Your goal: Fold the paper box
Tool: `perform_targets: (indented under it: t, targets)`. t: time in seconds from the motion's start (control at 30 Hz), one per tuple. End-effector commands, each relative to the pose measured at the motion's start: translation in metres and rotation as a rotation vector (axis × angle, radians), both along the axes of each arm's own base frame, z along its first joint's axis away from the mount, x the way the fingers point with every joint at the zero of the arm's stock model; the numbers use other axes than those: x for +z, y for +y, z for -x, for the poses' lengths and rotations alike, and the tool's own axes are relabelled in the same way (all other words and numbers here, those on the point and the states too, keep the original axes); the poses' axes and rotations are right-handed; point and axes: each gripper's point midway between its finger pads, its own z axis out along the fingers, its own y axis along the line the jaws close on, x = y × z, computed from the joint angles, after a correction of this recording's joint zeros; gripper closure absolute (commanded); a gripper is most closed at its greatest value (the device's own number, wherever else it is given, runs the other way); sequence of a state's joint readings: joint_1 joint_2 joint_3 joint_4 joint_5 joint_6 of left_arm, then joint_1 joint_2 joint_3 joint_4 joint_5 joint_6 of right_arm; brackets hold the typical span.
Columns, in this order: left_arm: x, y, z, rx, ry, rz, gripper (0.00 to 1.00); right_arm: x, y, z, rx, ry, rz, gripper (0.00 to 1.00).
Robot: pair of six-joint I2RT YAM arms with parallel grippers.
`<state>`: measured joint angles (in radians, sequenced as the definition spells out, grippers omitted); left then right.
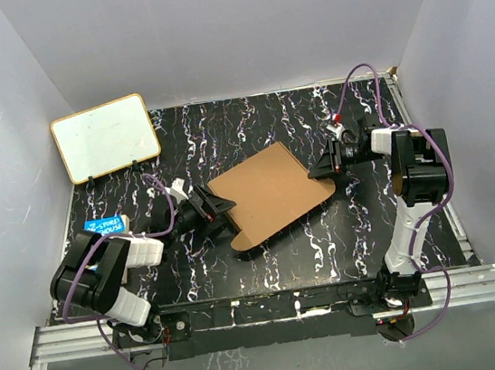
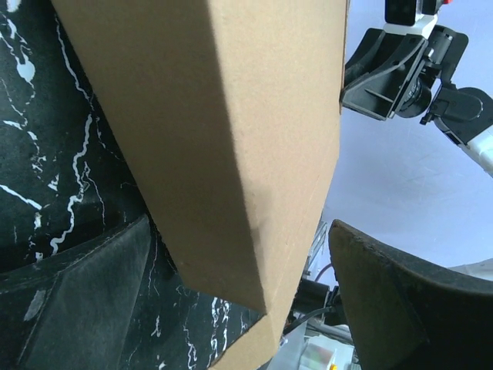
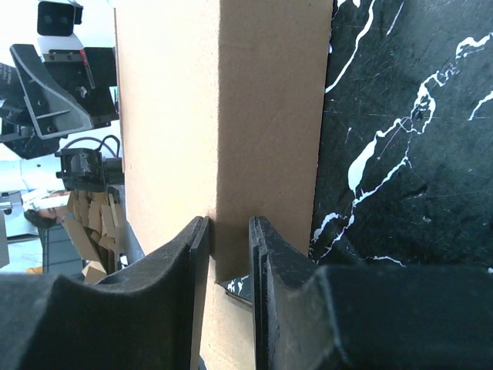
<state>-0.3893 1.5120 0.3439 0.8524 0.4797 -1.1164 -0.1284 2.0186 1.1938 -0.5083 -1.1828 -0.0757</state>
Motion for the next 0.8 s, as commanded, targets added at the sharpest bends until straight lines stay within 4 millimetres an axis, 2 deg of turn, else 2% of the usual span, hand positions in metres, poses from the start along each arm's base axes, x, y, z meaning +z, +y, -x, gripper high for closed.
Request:
perform_targets:
  t: [0.0,0.1,0.37,0.77]
  targets:
    - [0.004,-0.002,-0.009,0.025,-0.017,0.039,0.03,-0.026,-0.012,-0.003,-0.027,0.004,0.061,0.75]
    - [0.001,-0.003,-0.010,0.029,-0.007,0.043,0.03,-0.029,-0.013,-0.003,-0.030,0.010,0.069,0.76]
    - [0.013,-0.005,-0.017,0.034,-0.055,0.062,0.03,-0.033,-0.016,-0.002,-0.039,0.019,0.074,0.77]
    - [0.015,-0.008,-0.025,0.059,-0.039,0.105,0.03,-0.040,-0.018,-0.001,-0.046,0.037,0.089,0.77]
